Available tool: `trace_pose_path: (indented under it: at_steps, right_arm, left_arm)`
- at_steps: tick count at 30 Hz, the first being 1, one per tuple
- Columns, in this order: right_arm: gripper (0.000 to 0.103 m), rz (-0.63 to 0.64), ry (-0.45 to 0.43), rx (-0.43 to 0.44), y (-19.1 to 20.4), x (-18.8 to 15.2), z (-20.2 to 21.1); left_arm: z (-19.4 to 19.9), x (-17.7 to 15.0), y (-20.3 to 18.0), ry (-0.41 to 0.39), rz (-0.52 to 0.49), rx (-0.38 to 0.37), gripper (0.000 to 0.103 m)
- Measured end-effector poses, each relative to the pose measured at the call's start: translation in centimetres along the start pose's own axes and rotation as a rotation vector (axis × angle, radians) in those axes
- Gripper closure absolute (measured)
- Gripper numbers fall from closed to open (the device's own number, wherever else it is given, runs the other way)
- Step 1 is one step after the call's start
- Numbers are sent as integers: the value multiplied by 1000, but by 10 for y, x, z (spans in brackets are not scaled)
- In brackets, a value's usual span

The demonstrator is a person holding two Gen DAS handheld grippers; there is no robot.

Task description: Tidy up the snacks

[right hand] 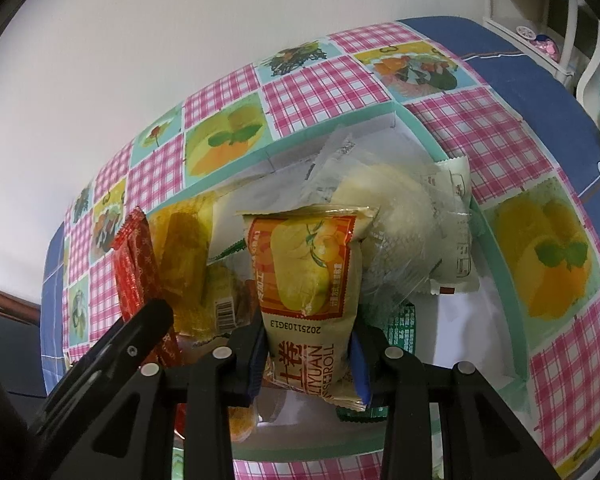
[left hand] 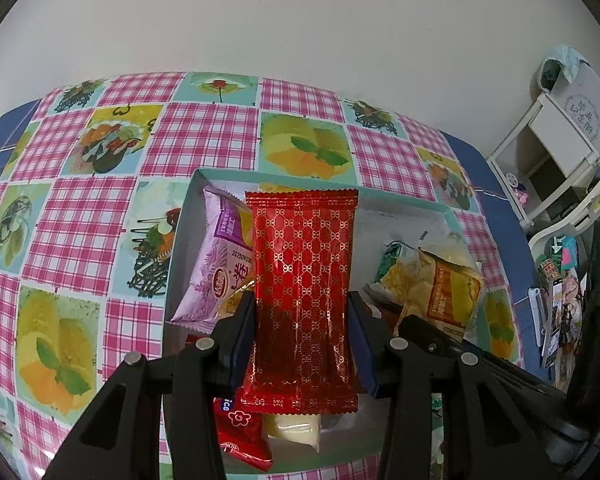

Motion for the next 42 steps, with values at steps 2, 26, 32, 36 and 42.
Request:
trace_pose_path:
  at_steps: [2,26,32,36,42]
  right_arm:
    - [65,-3,0,-2,0,0,0]
    - [40,33,-38,-28,2,3,22]
    - [23,85,-17,-59,6,-3,13]
    - [12,115,-23,-77,9,-3,12]
    - [2,138,-29,-85,13,-2,11]
  left_arm:
    - [0,0,0,10,12,-9,57]
    - [37,13,33,7,51,122,40]
    - [40,13,79,0,46,326,20]
    - [38,12,96,2,56,376,9]
    - [37,14,104,-4,69,391,3]
Point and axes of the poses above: each gripper's, at about its wrist camera, not at the fingertips, and z roughly against the way its jaws point, y to its left, x to its top, the point moved 9 cm from there along -z, roughly the way its jaws point, and after that the axes turned 7 degrees about z, right-handed, at the moved point
